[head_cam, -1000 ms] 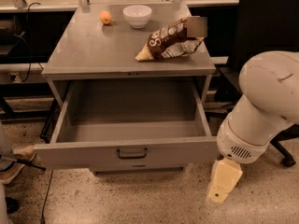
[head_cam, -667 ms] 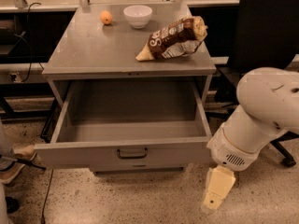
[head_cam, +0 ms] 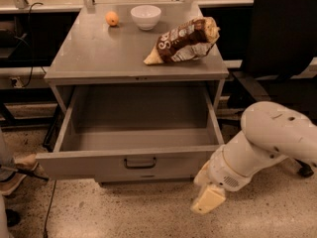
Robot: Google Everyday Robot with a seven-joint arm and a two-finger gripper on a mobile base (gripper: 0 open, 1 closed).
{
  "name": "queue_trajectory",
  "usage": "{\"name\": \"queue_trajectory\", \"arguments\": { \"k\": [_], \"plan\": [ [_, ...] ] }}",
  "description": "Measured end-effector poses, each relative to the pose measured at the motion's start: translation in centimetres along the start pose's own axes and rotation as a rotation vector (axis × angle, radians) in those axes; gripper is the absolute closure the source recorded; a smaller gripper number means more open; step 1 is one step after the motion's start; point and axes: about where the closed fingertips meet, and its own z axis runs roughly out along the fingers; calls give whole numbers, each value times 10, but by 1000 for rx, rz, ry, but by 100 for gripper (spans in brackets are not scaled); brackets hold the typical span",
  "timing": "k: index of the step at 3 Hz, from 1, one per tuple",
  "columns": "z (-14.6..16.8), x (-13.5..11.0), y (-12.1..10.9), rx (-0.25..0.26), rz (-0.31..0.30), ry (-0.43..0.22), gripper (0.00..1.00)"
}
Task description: Close top drawer
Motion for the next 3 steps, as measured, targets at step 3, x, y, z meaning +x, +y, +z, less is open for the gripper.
{"name": "queue_trajectory", "arguments": {
  "k": [3],
  "plan": [
    [59, -60, -104, 262, 208, -283, 100]
  ]
}}
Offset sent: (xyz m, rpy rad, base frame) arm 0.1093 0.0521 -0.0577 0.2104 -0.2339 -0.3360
